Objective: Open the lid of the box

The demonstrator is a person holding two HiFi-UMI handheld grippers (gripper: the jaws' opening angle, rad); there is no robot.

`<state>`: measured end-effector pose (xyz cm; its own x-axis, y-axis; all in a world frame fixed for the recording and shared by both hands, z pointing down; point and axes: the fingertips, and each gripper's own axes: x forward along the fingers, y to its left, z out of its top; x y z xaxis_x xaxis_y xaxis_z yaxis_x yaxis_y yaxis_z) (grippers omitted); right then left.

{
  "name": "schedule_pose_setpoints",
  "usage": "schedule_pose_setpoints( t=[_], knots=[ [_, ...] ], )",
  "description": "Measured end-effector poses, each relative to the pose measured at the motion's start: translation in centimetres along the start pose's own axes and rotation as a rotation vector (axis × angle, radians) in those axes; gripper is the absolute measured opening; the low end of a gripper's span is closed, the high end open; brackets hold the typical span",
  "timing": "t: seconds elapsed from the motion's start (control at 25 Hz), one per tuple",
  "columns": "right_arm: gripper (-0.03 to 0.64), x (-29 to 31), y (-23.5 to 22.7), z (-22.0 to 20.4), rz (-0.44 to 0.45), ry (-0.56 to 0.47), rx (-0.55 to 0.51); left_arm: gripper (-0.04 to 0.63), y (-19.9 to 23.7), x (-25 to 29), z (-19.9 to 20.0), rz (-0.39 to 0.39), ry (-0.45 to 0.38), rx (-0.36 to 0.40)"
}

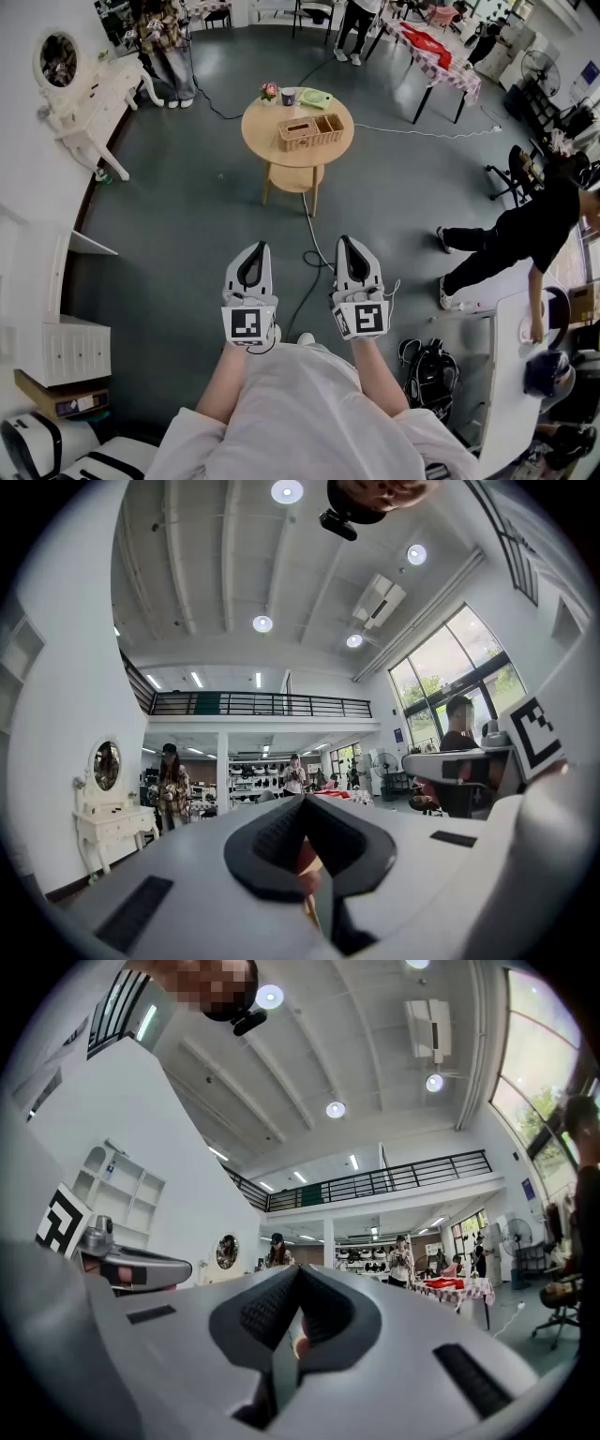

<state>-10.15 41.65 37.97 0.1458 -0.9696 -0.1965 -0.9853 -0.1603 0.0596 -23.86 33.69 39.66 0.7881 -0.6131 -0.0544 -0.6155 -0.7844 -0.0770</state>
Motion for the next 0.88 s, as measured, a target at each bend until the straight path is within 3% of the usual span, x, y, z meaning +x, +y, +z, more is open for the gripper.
schedule_pose_setpoints(
  t=[0.24, 0.48, 0.88],
  knots=[
    [-0.016, 0.9, -1.6, 0.7, -0.024, -0.008, -0.022, -0.006, 0.2, 0.8, 0.4, 0.003, -0.003, -0.004],
    [-0.015, 0.2, -2.5, 0.6, -0.055, -0.035, 0.020, -0.006, -0.5, 1.5, 0.2, 0.000, 0.002, 0.000],
    [-0.015, -0.7, -5.0, -0.7, -0.044, -0.010, -0.007, -0.006, -2.4, 2.7, 0.0, 0.031, 0.025, 0.014]
  ],
)
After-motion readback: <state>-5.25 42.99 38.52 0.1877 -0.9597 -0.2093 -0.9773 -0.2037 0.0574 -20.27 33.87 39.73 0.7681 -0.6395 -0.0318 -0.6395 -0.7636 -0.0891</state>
